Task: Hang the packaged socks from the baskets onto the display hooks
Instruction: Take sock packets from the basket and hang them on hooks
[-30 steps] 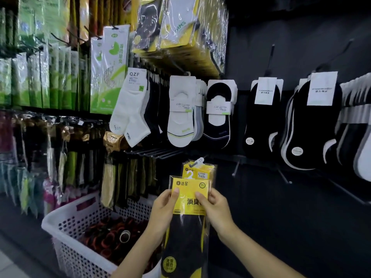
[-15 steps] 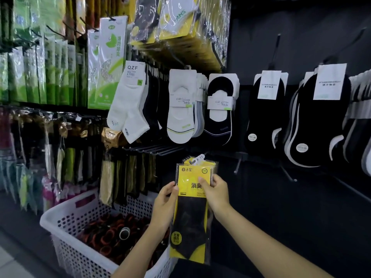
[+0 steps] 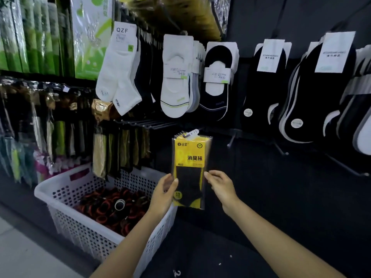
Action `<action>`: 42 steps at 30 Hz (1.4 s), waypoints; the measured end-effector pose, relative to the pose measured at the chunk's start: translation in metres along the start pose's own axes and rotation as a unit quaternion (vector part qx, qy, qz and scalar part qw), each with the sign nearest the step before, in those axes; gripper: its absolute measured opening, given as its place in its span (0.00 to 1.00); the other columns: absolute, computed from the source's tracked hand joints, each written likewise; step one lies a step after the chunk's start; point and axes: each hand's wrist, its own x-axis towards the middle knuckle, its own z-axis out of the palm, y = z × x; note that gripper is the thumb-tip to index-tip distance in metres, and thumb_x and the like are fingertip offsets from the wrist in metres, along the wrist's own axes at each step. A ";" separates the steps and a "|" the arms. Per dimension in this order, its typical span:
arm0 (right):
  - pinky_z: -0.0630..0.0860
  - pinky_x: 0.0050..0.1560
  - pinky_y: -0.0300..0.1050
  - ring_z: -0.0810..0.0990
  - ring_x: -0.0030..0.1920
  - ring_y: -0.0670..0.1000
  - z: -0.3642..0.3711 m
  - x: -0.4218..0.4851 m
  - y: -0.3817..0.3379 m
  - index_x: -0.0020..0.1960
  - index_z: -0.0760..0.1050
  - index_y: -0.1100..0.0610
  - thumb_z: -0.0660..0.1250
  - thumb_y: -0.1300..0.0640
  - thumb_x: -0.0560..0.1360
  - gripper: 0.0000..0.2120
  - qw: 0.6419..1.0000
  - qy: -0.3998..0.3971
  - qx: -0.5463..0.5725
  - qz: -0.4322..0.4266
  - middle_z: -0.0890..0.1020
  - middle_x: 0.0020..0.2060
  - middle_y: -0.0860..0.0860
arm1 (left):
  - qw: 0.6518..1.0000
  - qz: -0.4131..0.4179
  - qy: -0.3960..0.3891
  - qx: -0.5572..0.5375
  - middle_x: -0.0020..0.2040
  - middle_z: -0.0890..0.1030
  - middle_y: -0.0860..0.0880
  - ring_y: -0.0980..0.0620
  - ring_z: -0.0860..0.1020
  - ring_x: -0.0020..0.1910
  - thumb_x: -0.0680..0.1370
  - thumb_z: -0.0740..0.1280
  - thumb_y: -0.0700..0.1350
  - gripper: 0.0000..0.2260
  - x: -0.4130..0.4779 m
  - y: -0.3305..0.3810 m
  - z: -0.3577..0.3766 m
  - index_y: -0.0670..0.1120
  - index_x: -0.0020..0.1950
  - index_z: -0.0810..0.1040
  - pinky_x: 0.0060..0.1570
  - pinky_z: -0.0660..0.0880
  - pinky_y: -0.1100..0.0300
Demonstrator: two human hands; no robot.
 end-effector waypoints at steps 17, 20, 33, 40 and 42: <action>0.72 0.51 0.36 0.79 0.56 0.53 -0.155 -0.228 0.271 0.57 0.76 0.64 0.71 0.57 0.74 0.15 0.925 -0.143 -0.218 0.277 0.81 0.55 0.60 | 0.934 -0.273 -0.195 0.120 0.53 0.76 0.46 0.57 0.76 0.44 0.78 0.66 0.41 0.12 -0.262 -0.196 0.065 0.40 0.59 0.75 0.38 0.69 0.75; 0.70 0.52 0.34 0.77 0.60 0.56 -0.165 -0.252 0.306 0.60 0.74 0.64 0.72 0.57 0.73 0.19 0.907 -0.150 -0.243 0.308 0.80 0.56 0.58 | 0.909 -0.289 -0.245 0.173 0.57 0.74 0.49 0.62 0.77 0.43 0.78 0.66 0.47 0.15 -0.278 -0.221 0.057 0.43 0.64 0.73 0.40 0.73 0.74; 0.70 0.57 0.44 0.73 0.62 0.54 -0.157 -0.253 0.342 0.65 0.71 0.57 0.71 0.41 0.71 0.29 0.815 -0.248 -0.468 0.235 0.71 0.63 0.53 | 0.814 -0.361 -0.376 0.256 0.68 0.72 0.46 0.47 0.72 0.66 0.75 0.59 0.65 0.32 -0.300 -0.249 0.043 0.45 0.72 0.66 0.68 0.65 0.51; 0.71 0.55 0.41 0.76 0.61 0.53 -0.154 -0.248 0.340 0.60 0.73 0.54 0.75 0.50 0.70 0.22 0.835 -0.260 -0.417 0.247 0.78 0.60 0.53 | 0.827 -0.350 -0.368 0.239 0.64 0.76 0.46 0.49 0.75 0.60 0.76 0.60 0.64 0.29 -0.297 -0.248 0.046 0.43 0.67 0.70 0.64 0.69 0.53; 0.71 0.56 0.42 0.77 0.61 0.52 -0.152 -0.246 0.337 0.62 0.76 0.54 0.75 0.51 0.70 0.22 0.839 -0.269 -0.407 0.241 0.79 0.60 0.52 | 0.830 -0.350 -0.359 0.244 0.65 0.75 0.45 0.48 0.74 0.61 0.76 0.60 0.63 0.29 -0.298 -0.247 0.047 0.42 0.68 0.69 0.64 0.68 0.53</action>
